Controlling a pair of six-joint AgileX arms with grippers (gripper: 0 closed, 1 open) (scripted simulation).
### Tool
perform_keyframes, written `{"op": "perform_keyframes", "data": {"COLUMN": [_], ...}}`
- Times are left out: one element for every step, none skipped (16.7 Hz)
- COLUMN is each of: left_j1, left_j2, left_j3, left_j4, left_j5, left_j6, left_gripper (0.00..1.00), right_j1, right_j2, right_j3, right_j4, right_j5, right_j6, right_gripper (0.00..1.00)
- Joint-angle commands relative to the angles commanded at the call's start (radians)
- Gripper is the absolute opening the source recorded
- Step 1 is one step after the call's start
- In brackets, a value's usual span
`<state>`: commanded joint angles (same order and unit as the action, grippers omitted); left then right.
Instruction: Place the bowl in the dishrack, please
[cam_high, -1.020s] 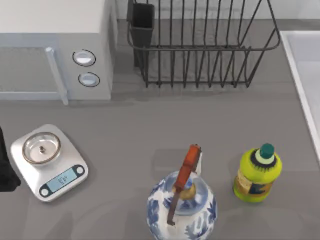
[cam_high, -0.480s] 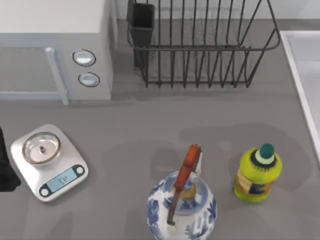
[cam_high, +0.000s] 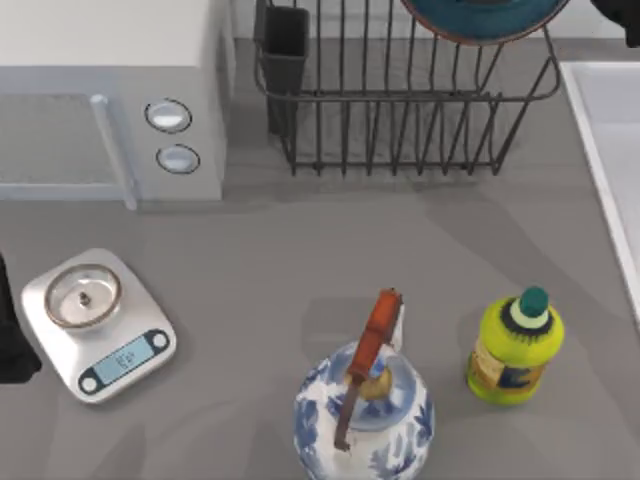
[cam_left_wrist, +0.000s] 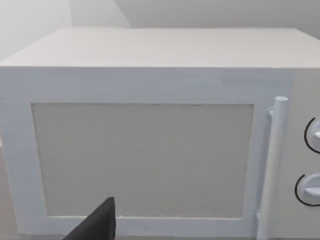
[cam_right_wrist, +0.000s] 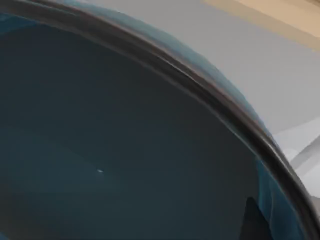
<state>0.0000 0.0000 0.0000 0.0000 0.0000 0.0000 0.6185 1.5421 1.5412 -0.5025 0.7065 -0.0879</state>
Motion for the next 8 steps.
{"op": "perform_keyframes", "data": {"left_j1": [0.0,0.0,0.0,0.0,0.0,0.0,0.0,0.0], "left_j2": [0.0,0.0,0.0,0.0,0.0,0.0,0.0,0.0], "left_j3": [0.0,0.0,0.0,0.0,0.0,0.0,0.0,0.0], "left_j4": [0.0,0.0,0.0,0.0,0.0,0.0,0.0,0.0], "left_j5": [0.0,0.0,0.0,0.0,0.0,0.0,0.0,0.0], "left_j6": [0.0,0.0,0.0,0.0,0.0,0.0,0.0,0.0], "left_gripper": [1.0,1.0,1.0,1.0,1.0,1.0,1.0,1.0], "right_j1": [0.087,0.165,0.232,0.288,0.334,0.37,0.395,0.41], "right_j2": [-0.014,-0.029,-0.043,-0.057,-0.07,-0.081,-0.09,-0.096], "right_j3": [-0.016,-0.031,-0.046,-0.06,-0.072,-0.083,-0.092,-0.099], "right_j4": [0.085,0.165,0.238,0.303,0.358,0.403,0.438,0.462], "right_j5": [0.058,0.114,0.166,0.213,0.255,0.291,0.32,0.34], "right_j6": [0.026,0.05,0.069,0.085,0.097,0.107,0.113,0.117], "right_gripper": [0.0,0.0,0.0,0.0,0.0,0.0,0.0,0.0]}}
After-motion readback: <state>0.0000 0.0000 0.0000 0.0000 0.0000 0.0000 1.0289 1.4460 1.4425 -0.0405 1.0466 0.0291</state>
